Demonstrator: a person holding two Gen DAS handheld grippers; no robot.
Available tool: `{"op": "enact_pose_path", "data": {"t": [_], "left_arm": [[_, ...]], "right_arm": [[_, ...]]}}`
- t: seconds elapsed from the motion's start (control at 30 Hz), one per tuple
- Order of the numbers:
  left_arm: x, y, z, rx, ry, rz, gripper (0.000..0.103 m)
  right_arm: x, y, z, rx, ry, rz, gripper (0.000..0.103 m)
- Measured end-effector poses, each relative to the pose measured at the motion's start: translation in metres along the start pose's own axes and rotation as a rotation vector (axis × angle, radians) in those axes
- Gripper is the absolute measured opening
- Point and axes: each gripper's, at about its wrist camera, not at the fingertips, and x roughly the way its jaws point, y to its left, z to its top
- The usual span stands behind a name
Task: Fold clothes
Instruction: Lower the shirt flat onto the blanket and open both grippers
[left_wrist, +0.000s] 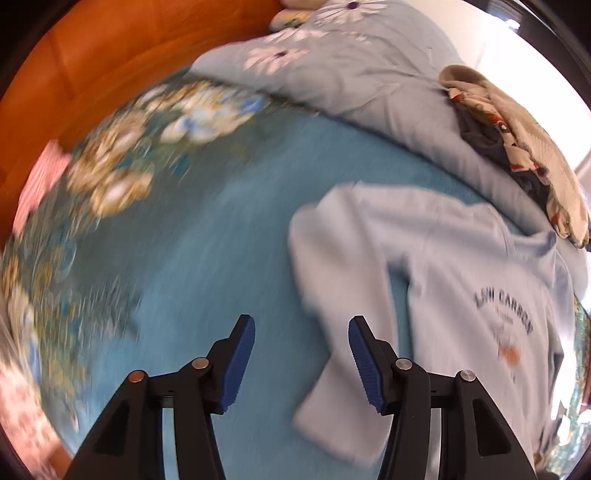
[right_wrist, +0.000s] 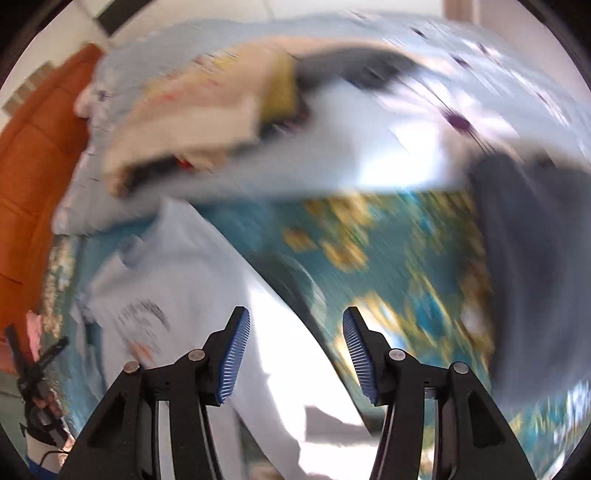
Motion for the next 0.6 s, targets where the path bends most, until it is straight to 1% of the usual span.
{"op": "enact_pose_path", "data": {"t": [0.07,0.13,0.2,0.3,0.37,0.47,0.5,0.53,0.57,0.6], "left_arm": [[-0.010,0.009,-0.016,-0.020,0.009,0.004,0.057],[-0.020,0.016,-0.028,-0.033,0.011,0.005,0.057],[-0.028,0.020,-0.035,-0.046,0.009,-0.006,0.057],[-0.041,0.024,-0.043,-0.067,-0.002,-0.024,0.057],[-0.051,0.024,-0.045,-0.069,-0.019,-0.039,0.057],[-0.062,0.021,-0.049,-0.049,-0.031,-0.044,0.057],[-0.066,0.021,-0.049,-0.042,-0.034,-0.042,0.057],[-0.068,0.021,-0.051,-0.038,-0.036,-0.042,0.057],[-0.069,0.022,-0.052,-0.037,-0.036,-0.043,0.057],[-0.069,0.024,-0.052,-0.037,-0.032,-0.042,0.057]], "right_arm": [[-0.002,-0.025,-0.035,0.069,0.043,-0.024,0.054],[-0.005,-0.045,-0.070,0.150,0.060,-0.013,0.054],[-0.007,-0.061,-0.092,0.210,0.071,-0.002,0.054],[0.000,-0.082,-0.105,0.337,0.096,0.051,0.054],[0.007,-0.091,-0.110,0.424,0.096,0.105,0.054],[0.020,-0.091,-0.114,0.494,0.118,0.153,0.054],[0.021,-0.089,-0.115,0.501,0.121,0.153,0.053],[0.021,-0.085,-0.116,0.499,0.119,0.143,0.045],[0.019,-0.082,-0.115,0.495,0.112,0.145,0.027],[0.016,-0.079,-0.115,0.489,0.103,0.159,0.017]]}}
